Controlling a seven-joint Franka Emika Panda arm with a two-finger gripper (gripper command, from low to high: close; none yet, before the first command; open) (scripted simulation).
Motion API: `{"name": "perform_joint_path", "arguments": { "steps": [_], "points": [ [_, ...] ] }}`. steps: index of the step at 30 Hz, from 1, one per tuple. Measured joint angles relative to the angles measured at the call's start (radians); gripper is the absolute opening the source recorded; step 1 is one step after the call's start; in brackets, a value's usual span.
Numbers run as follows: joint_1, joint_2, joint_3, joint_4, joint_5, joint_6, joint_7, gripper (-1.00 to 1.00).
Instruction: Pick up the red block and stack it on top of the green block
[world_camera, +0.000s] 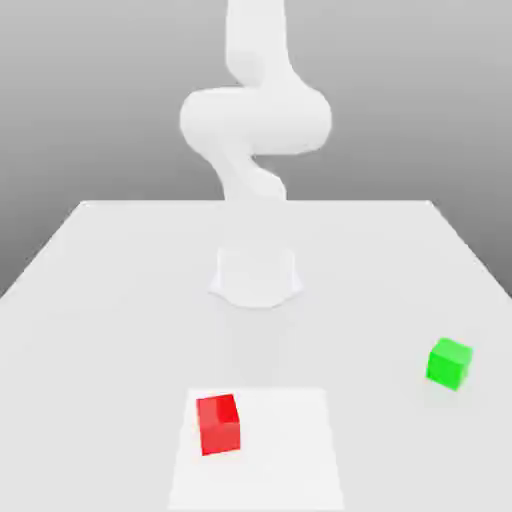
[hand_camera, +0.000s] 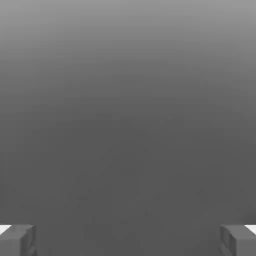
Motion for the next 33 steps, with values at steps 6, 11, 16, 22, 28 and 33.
{"name": "perform_joint_path", "arguments": {
  "steps": [6,11,16,22,28,33],
  "points": [
    [-0.006,0.227,-0.028,-0.116,-0.036,0.127,-0.071,0.00],
    [-0.008,0.408,-0.060,-0.209,-0.048,0.229,-0.140,0.00],
    [-0.009,0.590,-0.088,-0.303,-0.029,0.331,-0.231,0.00],
    [-0.026,0.807,-0.083,-0.374,0.046,0.472,-0.351,0.00],
    [-0.056,0.975,-0.043,-0.354,0.089,0.613,-0.385,-1.00],
    [-0.060,0.986,-0.039,-0.352,0.088,0.621,-0.385,-1.00]
  ]
}}
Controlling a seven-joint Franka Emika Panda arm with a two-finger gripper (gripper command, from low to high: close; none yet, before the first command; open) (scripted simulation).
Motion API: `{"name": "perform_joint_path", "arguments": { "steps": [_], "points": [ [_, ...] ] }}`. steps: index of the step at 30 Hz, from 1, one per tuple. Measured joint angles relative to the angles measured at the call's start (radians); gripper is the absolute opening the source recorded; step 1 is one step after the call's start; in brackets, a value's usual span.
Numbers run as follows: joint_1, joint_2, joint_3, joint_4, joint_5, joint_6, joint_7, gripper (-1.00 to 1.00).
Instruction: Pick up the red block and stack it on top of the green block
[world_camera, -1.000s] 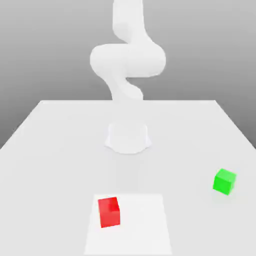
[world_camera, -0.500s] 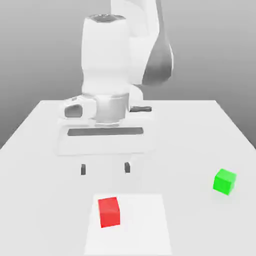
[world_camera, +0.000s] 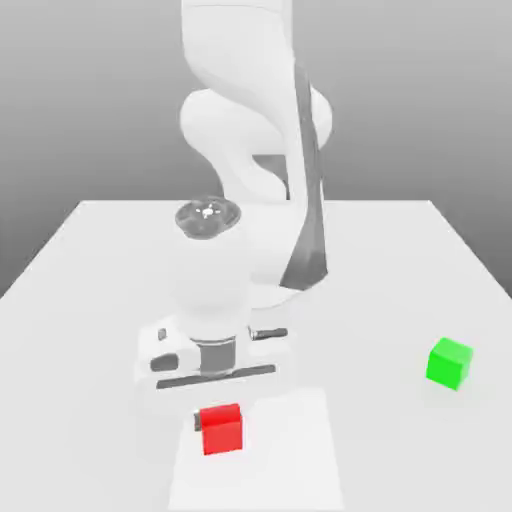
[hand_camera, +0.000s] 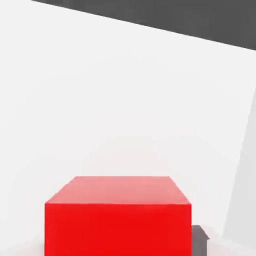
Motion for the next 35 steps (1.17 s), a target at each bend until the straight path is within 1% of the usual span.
{"name": "perform_joint_path", "arguments": {
  "steps": [2,7,19,24,27,31,32,35],
  "points": [
    [0.005,-0.037,-0.007,-0.006,-0.009,-0.031,0.007,-1.00],
    [0.010,-0.205,-0.019,-0.030,-0.056,-0.174,0.043,-1.00],
    [0.467,-0.322,0.189,-0.044,-0.033,-0.273,0.415,-1.00],
    [0.627,-0.359,0.294,-0.049,-0.018,-0.305,0.578,-1.00],
    [0.654,-0.308,0.315,-0.046,-0.054,-0.258,0.647,-1.00],
    [0.673,-0.175,0.277,-0.041,-0.154,-0.135,0.725,-1.00],
    [0.678,-0.150,0.268,-0.040,-0.173,-0.113,0.739,1.00],
    [0.678,-0.150,0.268,-0.040,-0.173,-0.113,0.739,1.00]
  ]
}}
